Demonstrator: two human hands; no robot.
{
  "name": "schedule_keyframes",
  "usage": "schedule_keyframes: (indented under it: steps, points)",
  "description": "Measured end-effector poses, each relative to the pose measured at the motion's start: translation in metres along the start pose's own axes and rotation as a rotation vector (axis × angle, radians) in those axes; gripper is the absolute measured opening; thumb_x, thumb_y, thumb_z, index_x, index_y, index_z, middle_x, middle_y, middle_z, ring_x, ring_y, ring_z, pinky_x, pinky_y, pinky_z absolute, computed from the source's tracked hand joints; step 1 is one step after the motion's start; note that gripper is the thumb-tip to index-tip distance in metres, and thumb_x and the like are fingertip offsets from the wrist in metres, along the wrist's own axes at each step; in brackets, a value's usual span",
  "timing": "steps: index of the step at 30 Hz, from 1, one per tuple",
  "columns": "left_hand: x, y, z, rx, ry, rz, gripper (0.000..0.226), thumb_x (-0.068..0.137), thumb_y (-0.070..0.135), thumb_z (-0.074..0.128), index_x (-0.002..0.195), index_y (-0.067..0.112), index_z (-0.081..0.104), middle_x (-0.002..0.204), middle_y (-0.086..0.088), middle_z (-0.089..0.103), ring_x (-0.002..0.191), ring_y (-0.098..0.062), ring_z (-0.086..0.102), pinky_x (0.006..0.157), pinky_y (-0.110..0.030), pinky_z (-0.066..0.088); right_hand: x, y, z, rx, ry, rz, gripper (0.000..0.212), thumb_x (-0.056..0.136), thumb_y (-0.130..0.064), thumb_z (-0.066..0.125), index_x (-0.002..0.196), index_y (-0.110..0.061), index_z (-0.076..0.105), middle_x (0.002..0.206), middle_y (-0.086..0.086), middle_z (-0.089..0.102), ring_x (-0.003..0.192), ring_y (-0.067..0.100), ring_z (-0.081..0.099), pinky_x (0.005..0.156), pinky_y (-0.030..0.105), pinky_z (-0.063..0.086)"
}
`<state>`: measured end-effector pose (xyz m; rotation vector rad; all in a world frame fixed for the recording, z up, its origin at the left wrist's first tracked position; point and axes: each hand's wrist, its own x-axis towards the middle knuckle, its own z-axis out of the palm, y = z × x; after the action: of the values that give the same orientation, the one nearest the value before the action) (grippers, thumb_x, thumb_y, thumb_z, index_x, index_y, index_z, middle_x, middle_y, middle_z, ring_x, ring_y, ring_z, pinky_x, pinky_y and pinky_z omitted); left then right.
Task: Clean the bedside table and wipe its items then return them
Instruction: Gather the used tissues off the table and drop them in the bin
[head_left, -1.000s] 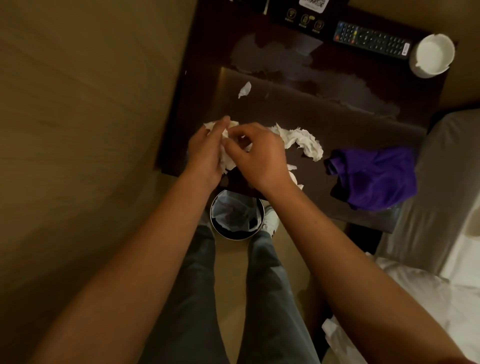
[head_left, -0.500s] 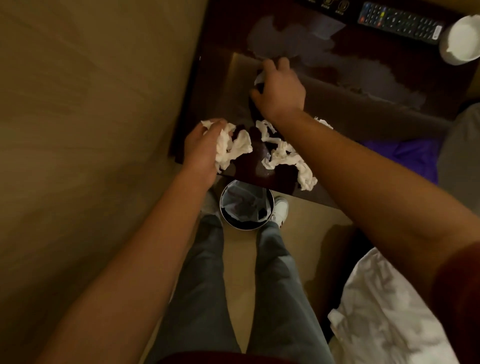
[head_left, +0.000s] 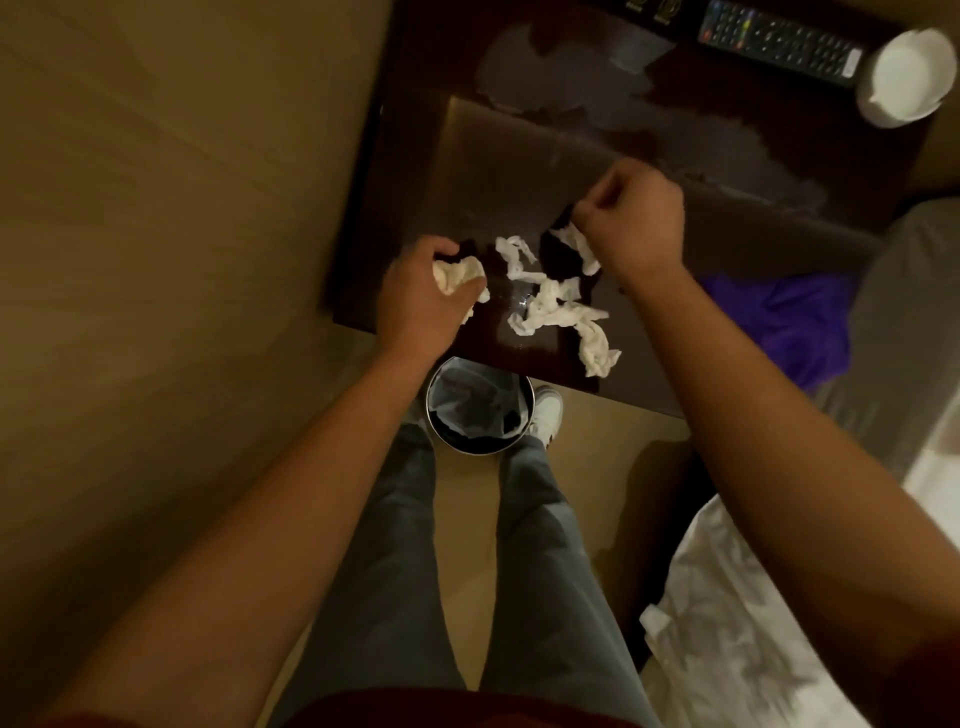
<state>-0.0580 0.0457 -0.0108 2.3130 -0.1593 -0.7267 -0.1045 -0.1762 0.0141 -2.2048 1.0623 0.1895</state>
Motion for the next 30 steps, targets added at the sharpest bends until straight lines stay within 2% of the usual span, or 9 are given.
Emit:
schedule_keyframes:
  steps: [2, 4, 7, 10, 13, 15, 21, 26, 30]
  points:
    - [0.001, -0.001, 0.006, 0.141, -0.01, 0.04, 0.047, 0.08, 0.039, 0.083, 0.12, 0.026, 0.061, 0.121, -0.003, 0.061, 0.109, -0.024, 0.061, 0.085, -0.038, 0.054, -0.015, 0.023, -0.012, -0.018, 0.054, 0.038, 0.005, 0.085, -0.019, 0.067, 0.084, -0.022, 0.062, 0.087, -0.002, 0.068, 0.083, 0.018, 0.066, 0.078, 0.037, 0.056]
    - [0.001, 0.0, 0.011, 0.243, -0.013, 0.052, 0.047, 0.08, 0.041, 0.082, 0.119, 0.03, 0.06, 0.123, -0.005, 0.057, 0.112, -0.029, 0.059, 0.082, -0.039, 0.053, -0.028, 0.045, -0.017, -0.058, 0.108, 0.061, 0.004, 0.086, -0.021, 0.065, 0.09, -0.019, 0.064, 0.1, 0.004, 0.068, 0.092, 0.024, 0.066, 0.077, 0.038, 0.053]
    - [0.003, -0.001, 0.015, 0.339, -0.011, 0.041, 0.038, 0.084, 0.041, 0.079, 0.116, 0.031, 0.061, 0.126, -0.006, 0.054, 0.112, -0.031, 0.06, 0.076, -0.034, 0.046, -0.039, 0.066, -0.013, -0.145, 0.12, 0.07, 0.025, 0.086, -0.029, 0.066, 0.108, -0.016, 0.064, 0.119, 0.008, 0.059, 0.109, 0.027, 0.058, 0.078, 0.035, 0.046]
    - [0.006, -0.002, 0.017, 0.376, -0.001, 0.036, 0.028, 0.088, 0.035, 0.075, 0.112, 0.025, 0.065, 0.127, -0.008, 0.052, 0.106, -0.032, 0.062, 0.074, -0.034, 0.044, -0.041, 0.073, -0.001, -0.197, 0.063, 0.056, 0.05, 0.085, -0.04, 0.07, 0.13, -0.022, 0.056, 0.134, 0.008, 0.053, 0.121, 0.029, 0.053, 0.085, 0.042, 0.053]
    - [0.004, -0.002, 0.018, 0.393, 0.008, 0.046, 0.026, 0.089, 0.032, 0.074, 0.112, 0.023, 0.066, 0.126, -0.009, 0.053, 0.099, -0.03, 0.063, 0.071, -0.033, 0.042, -0.038, 0.074, 0.013, -0.274, 0.04, 0.018, 0.064, 0.086, -0.045, 0.072, 0.143, -0.029, 0.047, 0.139, 0.01, 0.05, 0.125, 0.032, 0.052, 0.079, 0.04, 0.05]
    - [0.004, -0.001, 0.017, 0.389, 0.01, 0.059, 0.027, 0.089, 0.031, 0.075, 0.113, 0.026, 0.063, 0.124, -0.008, 0.055, 0.1, -0.03, 0.063, 0.07, -0.033, 0.041, -0.036, 0.071, 0.021, -0.29, 0.032, -0.023, 0.058, 0.089, -0.039, 0.071, 0.141, -0.027, 0.05, 0.136, 0.012, 0.051, 0.121, 0.033, 0.055, 0.075, 0.039, 0.049]
    - [0.001, 0.002, 0.017, 0.307, -0.019, 0.063, 0.029, 0.088, 0.021, 0.073, 0.115, 0.026, 0.066, 0.115, -0.003, 0.068, 0.102, -0.026, 0.064, 0.072, -0.029, 0.04, -0.031, 0.061, 0.022, -0.149, -0.066, -0.028, 0.021, 0.091, -0.019, 0.062, 0.112, -0.018, 0.067, 0.116, 0.01, 0.064, 0.101, 0.03, 0.063, 0.077, 0.035, 0.047]
    - [-0.002, 0.016, 0.017, 0.169, 0.006, 0.124, 0.027, 0.089, 0.02, 0.068, 0.116, 0.025, 0.067, 0.114, 0.0, 0.064, 0.099, -0.021, 0.063, 0.076, -0.032, 0.049, -0.064, 0.06, 0.011, -0.059, 0.048, -0.039, 0.026, 0.089, -0.027, 0.061, 0.113, -0.017, 0.066, 0.111, 0.006, 0.064, 0.094, 0.024, 0.063, 0.075, 0.037, 0.052]
    - [-0.002, 0.03, 0.026, 0.187, -0.081, 0.19, 0.04, 0.088, 0.02, 0.067, 0.126, 0.029, 0.062, 0.121, -0.003, 0.062, 0.102, -0.025, 0.062, 0.082, -0.036, 0.052, -0.097, 0.07, 0.019, -0.145, -0.006, -0.058, 0.037, 0.089, -0.044, 0.062, 0.118, -0.02, 0.062, 0.119, 0.005, 0.057, 0.106, 0.025, 0.058, 0.078, 0.038, 0.053]
